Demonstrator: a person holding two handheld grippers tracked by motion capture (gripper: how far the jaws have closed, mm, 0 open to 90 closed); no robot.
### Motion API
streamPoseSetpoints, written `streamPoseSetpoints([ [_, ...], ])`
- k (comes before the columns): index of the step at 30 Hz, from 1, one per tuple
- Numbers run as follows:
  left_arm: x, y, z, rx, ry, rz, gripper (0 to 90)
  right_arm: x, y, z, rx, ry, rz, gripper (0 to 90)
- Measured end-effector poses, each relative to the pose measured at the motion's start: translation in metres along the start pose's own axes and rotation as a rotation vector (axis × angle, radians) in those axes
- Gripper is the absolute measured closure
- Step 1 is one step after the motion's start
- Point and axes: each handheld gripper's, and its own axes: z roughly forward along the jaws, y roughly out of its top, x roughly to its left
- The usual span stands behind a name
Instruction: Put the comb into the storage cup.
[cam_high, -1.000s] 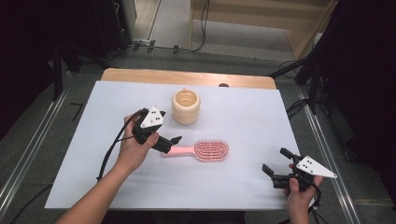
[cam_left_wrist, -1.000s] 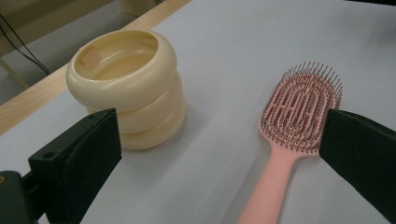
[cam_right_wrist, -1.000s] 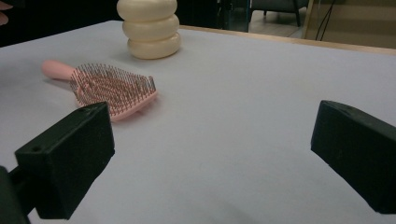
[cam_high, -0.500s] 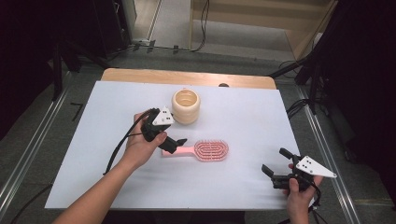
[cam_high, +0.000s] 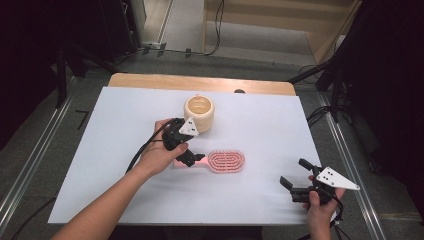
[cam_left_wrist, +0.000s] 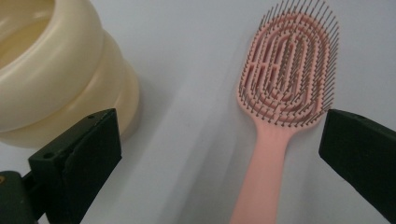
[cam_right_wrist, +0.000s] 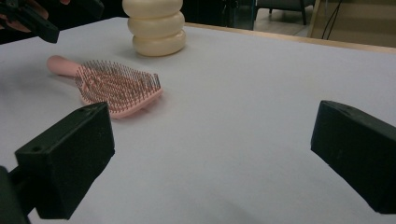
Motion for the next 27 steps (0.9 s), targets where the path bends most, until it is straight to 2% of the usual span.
streamPoseSetpoints([
  [9,0.001,0.003,0.012,0.115,-0.049,0.032,0.0,0.0,0.0,0.001,0.003,0.001,-0.001,0.0],
  [12,0.001,0.003,0.017,0.161,-0.068,0.03,0.2,0.0,0.0,0.001,0.004,0.0,-0.001,0.0],
  [17,0.0,0.003,0.02,0.193,-0.072,0.03,2.0,0.0,0.0,0.001,0.003,0.002,-0.001,0.0],
  [20,0.0,0.003,0.023,0.254,-0.056,0.048,6.4,0.0,0.0,0.001,0.003,0.0,0.001,0.0],
  [23,-0.002,0.003,0.026,0.278,-0.035,0.039,14.9,0.0,0.0,0.001,0.003,0.0,0.001,0.0],
  [27,-0.005,0.003,0.032,0.335,-0.06,0.045,15.4,0.0,0.0,0.001,0.003,-0.001,0.0,0.0],
])
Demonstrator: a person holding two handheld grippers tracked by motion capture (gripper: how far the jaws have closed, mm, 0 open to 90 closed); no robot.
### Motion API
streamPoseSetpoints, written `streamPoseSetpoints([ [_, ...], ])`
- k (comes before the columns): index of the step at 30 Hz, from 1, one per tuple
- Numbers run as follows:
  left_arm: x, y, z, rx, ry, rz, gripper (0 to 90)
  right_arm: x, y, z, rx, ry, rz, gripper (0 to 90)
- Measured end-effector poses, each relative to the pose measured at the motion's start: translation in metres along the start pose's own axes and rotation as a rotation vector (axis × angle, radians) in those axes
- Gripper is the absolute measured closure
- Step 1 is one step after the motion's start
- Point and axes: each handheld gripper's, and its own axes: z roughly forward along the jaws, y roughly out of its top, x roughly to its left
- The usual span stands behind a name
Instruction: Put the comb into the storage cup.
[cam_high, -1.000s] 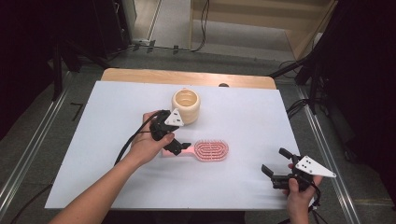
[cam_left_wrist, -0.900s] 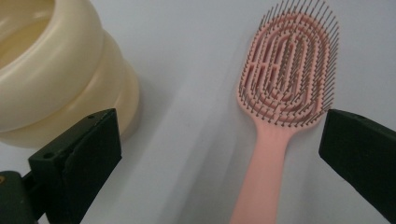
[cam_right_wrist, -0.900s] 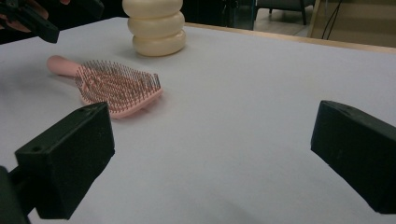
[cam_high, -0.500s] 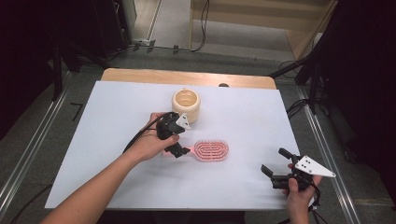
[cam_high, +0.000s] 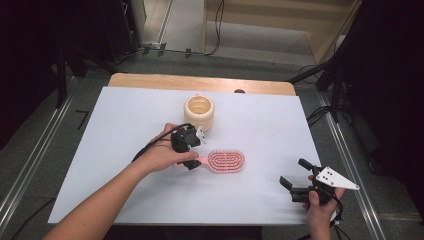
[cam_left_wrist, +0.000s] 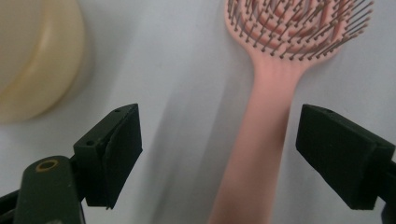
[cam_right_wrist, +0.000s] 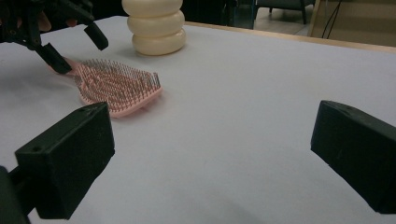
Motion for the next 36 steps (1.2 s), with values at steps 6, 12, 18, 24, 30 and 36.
streamPoseSetpoints([
  [6,-0.004,0.002,0.005,0.007,-0.013,-0.018,32.5,0.0,0.0,0.0,0.003,-0.001,-0.002,0.0],
  [12,-0.006,0.004,0.008,0.005,-0.055,-0.006,48.9,0.0,0.0,0.0,0.004,-0.003,-0.004,0.0],
  [18,-0.008,0.007,0.011,0.016,-0.088,0.009,58.4,0.0,0.0,0.001,0.004,-0.002,-0.006,0.0],
  [24,-0.009,0.01,0.011,0.027,-0.09,0.054,62.6,0.0,0.0,0.001,0.004,-0.003,-0.006,0.0],
  [30,-0.008,0.015,0.013,0.042,-0.103,0.074,65.3,0.001,0.0,0.001,0.008,-0.003,-0.009,0.0],
  [36,-0.007,0.014,0.013,0.035,-0.114,0.089,66.9,0.001,0.0,0.001,0.012,-0.004,-0.011,0.0],
])
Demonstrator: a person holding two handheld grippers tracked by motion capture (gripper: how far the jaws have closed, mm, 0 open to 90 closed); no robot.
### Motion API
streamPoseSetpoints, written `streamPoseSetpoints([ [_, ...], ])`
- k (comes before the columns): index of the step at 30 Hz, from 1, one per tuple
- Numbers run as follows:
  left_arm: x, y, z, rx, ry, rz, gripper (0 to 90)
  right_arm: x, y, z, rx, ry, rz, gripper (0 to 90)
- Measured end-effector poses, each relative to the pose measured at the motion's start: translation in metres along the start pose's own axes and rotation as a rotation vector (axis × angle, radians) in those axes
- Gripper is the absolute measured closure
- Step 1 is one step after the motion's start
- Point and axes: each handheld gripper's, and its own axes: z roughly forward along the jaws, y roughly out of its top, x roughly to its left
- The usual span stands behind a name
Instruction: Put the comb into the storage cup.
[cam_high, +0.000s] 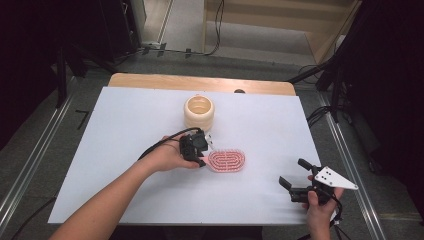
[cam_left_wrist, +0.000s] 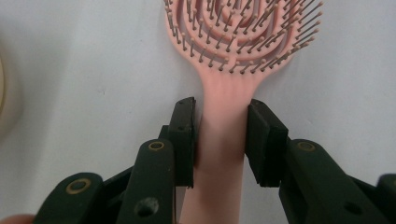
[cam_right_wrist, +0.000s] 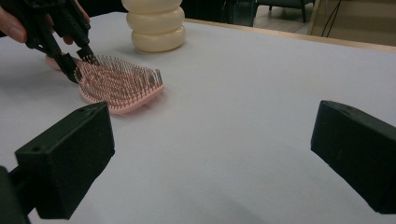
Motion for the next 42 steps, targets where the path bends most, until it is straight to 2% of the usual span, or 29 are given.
streamPoseSetpoints([
  [2,-0.002,0.001,0.0,0.005,0.01,0.024,69.3,0.0,0.0,0.0,0.002,-0.001,-0.001,0.0],
  [6,-0.001,0.0,0.0,-0.005,0.002,0.02,69.6,0.0,0.0,0.0,0.002,-0.003,-0.001,0.0],
  [11,-0.002,-0.004,-0.001,-0.037,0.015,0.0,69.8,0.001,0.0,0.001,0.002,-0.004,-0.001,0.0],
  [13,-0.002,-0.006,-0.001,-0.052,0.018,-0.022,69.7,0.001,0.0,0.001,0.004,-0.003,-0.002,0.0],
  [15,-0.002,-0.007,-0.002,-0.056,0.041,-0.028,69.8,0.001,0.0,0.001,0.002,-0.004,-0.001,0.0],
  [17,-0.002,-0.009,-0.003,-0.073,0.037,-0.039,69.8,0.001,0.0,0.0,0.003,-0.006,0.002,0.0],
  [22,-0.003,-0.014,-0.008,-0.109,0.067,-0.055,69.9,0.001,0.0,0.001,0.004,-0.006,0.003,0.0],
  [26,-0.003,-0.018,-0.01,-0.129,0.072,-0.065,69.9,0.0,0.0,0.001,0.002,-0.006,0.003,0.0],
  [28,-0.004,-0.019,-0.01,-0.129,0.064,-0.073,69.9,0.0,0.0,0.001,0.004,-0.005,0.002,0.0],
  [29,-0.003,-0.02,-0.009,-0.117,0.044,-0.075,69.9,0.0,0.0,0.001,0.004,-0.006,0.003,0.0],
  [31,-0.004,-0.02,-0.008,-0.117,0.056,-0.078,69.8,0.0,0.0,0.001,0.004,-0.007,0.001,0.0],
  [33,-0.004,-0.021,-0.005,-0.11,0.042,-0.082,69.6,0.0,0.0,0.001,0.005,-0.008,0.001,0.0],
  [37,-0.005,-0.019,-0.004,-0.095,0.057,-0.074,69.0,0.001,0.0,0.001,0.005,-0.006,0.001,0.0],
  [42,-0.004,-0.014,-0.003,-0.1,0.062,-0.092,58.0,0.001,0.0,0.001,0.005,-0.006,0.002,0.0],
])
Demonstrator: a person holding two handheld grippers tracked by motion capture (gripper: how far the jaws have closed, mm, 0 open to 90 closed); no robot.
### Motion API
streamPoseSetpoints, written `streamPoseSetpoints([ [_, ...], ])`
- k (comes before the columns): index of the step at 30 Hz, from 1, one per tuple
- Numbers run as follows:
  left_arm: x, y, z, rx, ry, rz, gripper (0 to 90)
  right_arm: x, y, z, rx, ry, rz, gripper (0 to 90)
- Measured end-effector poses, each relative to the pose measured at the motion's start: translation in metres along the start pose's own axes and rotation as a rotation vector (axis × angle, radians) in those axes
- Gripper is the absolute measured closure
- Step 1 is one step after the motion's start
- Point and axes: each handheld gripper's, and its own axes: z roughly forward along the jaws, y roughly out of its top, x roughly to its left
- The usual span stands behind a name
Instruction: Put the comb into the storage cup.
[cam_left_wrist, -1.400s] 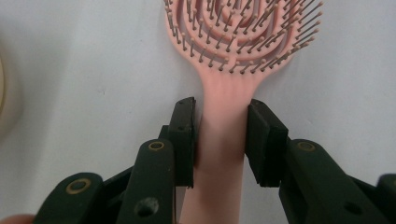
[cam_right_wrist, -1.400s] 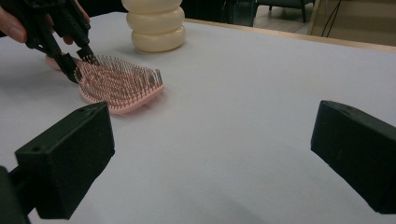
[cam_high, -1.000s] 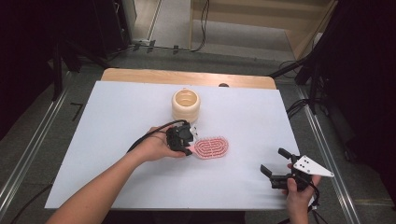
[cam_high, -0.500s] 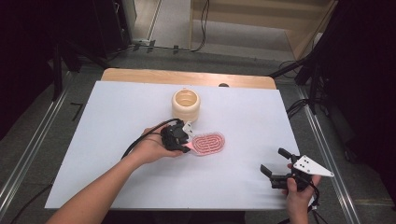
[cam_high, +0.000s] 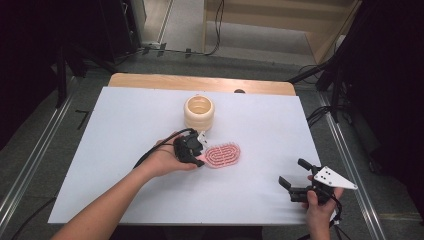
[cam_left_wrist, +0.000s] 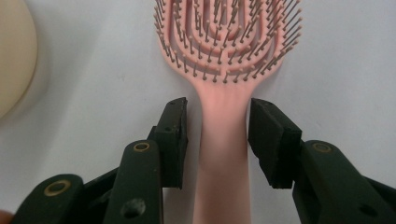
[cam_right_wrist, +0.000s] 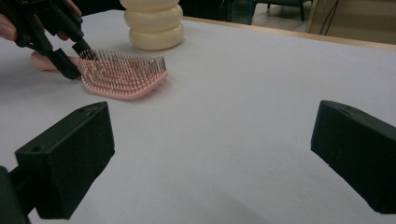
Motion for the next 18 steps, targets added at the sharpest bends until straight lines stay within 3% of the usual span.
streamPoseSetpoints([
  [4,-0.001,0.0042,0.004,0.015,-0.007,0.007,58.4,-0.0001,-0.0001,0.0,0.0,0.0,-0.001,0.0],
  [8,-0.0006,0.0057,0.0047,0.016,-0.026,0.001,66.4,-0.0001,-0.0001,0.0001,0.0,0.0,-0.001,0.0],
  [11,-0.0017,0.0061,0.0041,0.022,-0.016,0.024,69.4,0.0,0.0,0.0,0.0,-0.001,-0.001,0.0],
  [15,-0.0047,0.0053,0.0037,0.012,0.001,0.039,70.1,-0.0002,-0.0002,-0.0002,-0.002,-0.001,0.001,0.0],
  [18,-0.0043,0.0025,0.0027,-0.017,0.0,0.02,70.2,-0.0003,-0.0002,-0.0003,-0.002,-0.001,0.001,0.0],
])
